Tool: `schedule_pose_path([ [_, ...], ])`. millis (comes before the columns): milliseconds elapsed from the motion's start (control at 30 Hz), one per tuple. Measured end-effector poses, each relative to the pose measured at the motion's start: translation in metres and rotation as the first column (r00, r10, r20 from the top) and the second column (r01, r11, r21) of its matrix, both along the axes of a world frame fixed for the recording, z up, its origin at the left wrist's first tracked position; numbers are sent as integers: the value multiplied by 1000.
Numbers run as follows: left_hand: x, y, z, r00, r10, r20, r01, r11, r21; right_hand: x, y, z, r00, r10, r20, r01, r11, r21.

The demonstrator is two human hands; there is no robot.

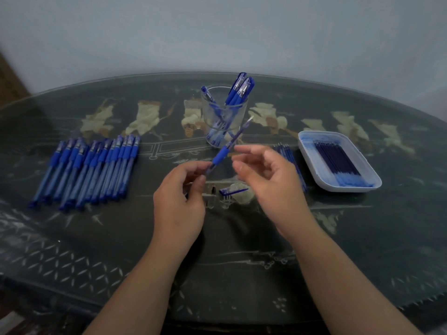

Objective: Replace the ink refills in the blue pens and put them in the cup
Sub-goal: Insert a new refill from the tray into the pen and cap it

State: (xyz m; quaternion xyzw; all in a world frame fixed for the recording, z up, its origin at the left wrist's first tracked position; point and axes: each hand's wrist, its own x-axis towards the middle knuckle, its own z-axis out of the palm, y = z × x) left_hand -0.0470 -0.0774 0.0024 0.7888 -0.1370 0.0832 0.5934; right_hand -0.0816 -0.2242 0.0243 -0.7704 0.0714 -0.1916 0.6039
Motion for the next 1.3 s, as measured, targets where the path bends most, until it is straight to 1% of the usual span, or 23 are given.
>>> schedule_pose_path([
  [33, 0, 1, 1, 1000, 4, -16, -4, 1000, -14, 2, 0, -6, 1000, -15, -22, 12, 986, -164],
  [67, 0, 1, 1, 1000, 6, -27, -7, 1000, -26, 3, 1, -12, 999, -38, -37, 24, 941, -336],
  [100, 0, 1, 1, 999, 9, -33, -10, 999, -35, 5, 4, -18, 997, -63, -33, 39, 872, -488],
  [133, 0, 1, 1, 999, 12, -32, -14, 999, -41, 6, 6, -24, 997, -82, -9, 60, 801, -596],
  [200, 1, 1, 0, 999, 16, -38, -18, 999, -45, 7, 11, -36, 994, -97, 57, 109, 697, -709],
  [233, 0, 1, 0, 999, 16, -46, -18, 999, -47, 8, 13, -39, 992, -101, 78, 126, 668, -733],
  [300, 0, 1, 0, 998, 20, -52, -22, 998, -54, 9, 15, -43, 989, -110, 102, 149, 651, -745],
  [500, 0, 2, 1, 998, 22, -54, -25, 998, -56, 10, 15, -44, 984, -113, 137, 177, 683, -709],
  [567, -1, 2, 3, 998, 15, -57, -18, 998, -54, 10, 15, -36, 980, -134, 150, 198, 762, -617],
  [633, -1, 2, 3, 999, 3, -52, -6, 999, -50, 8, 10, -21, 980, -172, 105, 200, 873, -444],
  [700, -2, 2, 3, 999, -18, -42, 16, 999, -47, 5, 3, -2, 979, -190, 69, 200, 961, -190],
  [767, -1, 1, 2, 999, -44, -13, 44, 999, -20, 2, -4, 12, 974, -208, 87, 203, 977, 63],
  [800, -1, 0, 1, 998, -55, 4, 55, 998, 7, 1, -7, 17, 971, -217, 97, 204, 970, 133],
  [867, -2, 0, 1, 997, -69, 24, 67, 997, 45, 0, -9, 21, 971, -214, 102, 197, 967, 161],
  [1067, -1, 0, 0, 996, -70, 48, 68, 997, 45, 0, -7, 18, 987, -147, 61, 142, 987, 76],
  [1233, 0, 0, -1, 996, -70, 56, 66, 996, 54, -1, -12, 20, 979, -156, 128, 144, 985, 98],
  [1300, 0, 0, -2, 996, -69, 58, 65, 996, 60, -1, -12, 19, 984, -127, 125, 120, 991, 62],
])
